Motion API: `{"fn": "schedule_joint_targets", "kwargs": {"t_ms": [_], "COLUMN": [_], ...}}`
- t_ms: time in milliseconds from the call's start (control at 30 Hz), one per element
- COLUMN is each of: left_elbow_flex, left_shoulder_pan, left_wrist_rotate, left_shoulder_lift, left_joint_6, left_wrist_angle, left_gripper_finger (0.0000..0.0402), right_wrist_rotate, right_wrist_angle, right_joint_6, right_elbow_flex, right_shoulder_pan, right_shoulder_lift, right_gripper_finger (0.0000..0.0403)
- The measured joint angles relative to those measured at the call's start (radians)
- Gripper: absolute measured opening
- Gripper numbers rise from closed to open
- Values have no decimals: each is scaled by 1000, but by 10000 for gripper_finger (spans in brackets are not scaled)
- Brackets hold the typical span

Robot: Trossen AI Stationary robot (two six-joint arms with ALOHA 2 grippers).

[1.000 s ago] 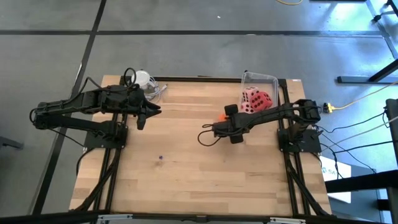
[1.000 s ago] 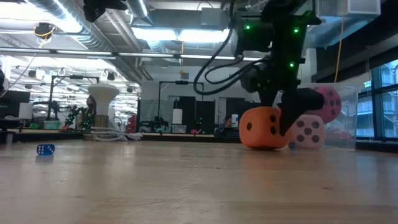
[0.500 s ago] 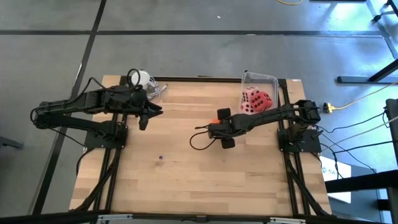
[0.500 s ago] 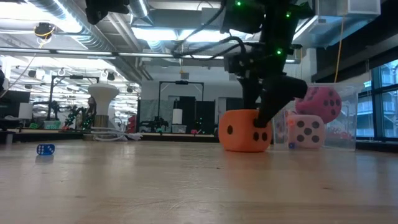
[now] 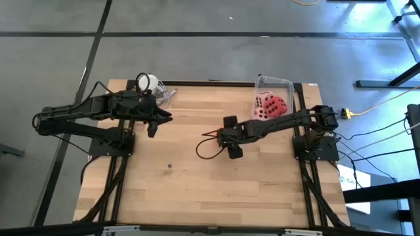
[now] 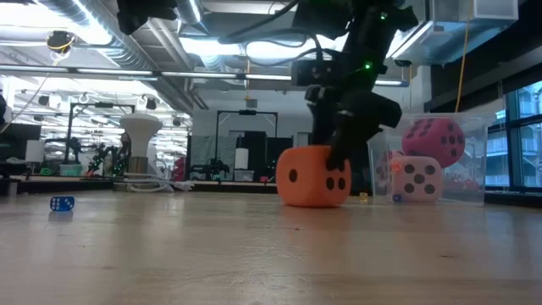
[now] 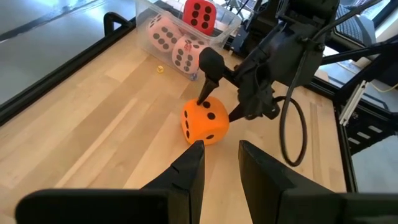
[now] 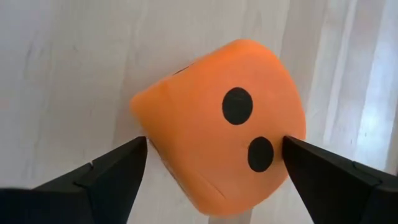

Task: Pick & Place Dice
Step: Put the large orange die into the container

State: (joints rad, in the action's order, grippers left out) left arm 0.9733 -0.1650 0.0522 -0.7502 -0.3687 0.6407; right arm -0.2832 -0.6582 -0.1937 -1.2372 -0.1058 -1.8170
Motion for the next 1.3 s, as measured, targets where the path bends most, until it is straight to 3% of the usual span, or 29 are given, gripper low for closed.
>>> {"fn": "schedule_joint_targets", "kwargs": {"t_ms": [700,833,1000,1300], "left_elbow_flex": [0,0,0,0], "left_shoulder_pan": [0,0,0,0], "left_wrist_rotate": [-2,-2,-2,-19], "left_shoulder_lift": [0,0,0,0], "left_joint_6": [-13,-13,-13,-14], "left_wrist_angle": [0,0,0,0], "left_gripper_finger": [90,90,90,90], "right_wrist_rotate": [30,32,33,32], "right_wrist_angle": [38,38,45,46], "right_joint_6": [45,52,82,111], "right_elbow_flex": [-2,-2,-2,-2], "right_shoulder_pan": [24,25,25,19], "right_shoulder_lift": [-31,-31,-31,-31], "right_gripper_finger": [312,276,195,168]}}
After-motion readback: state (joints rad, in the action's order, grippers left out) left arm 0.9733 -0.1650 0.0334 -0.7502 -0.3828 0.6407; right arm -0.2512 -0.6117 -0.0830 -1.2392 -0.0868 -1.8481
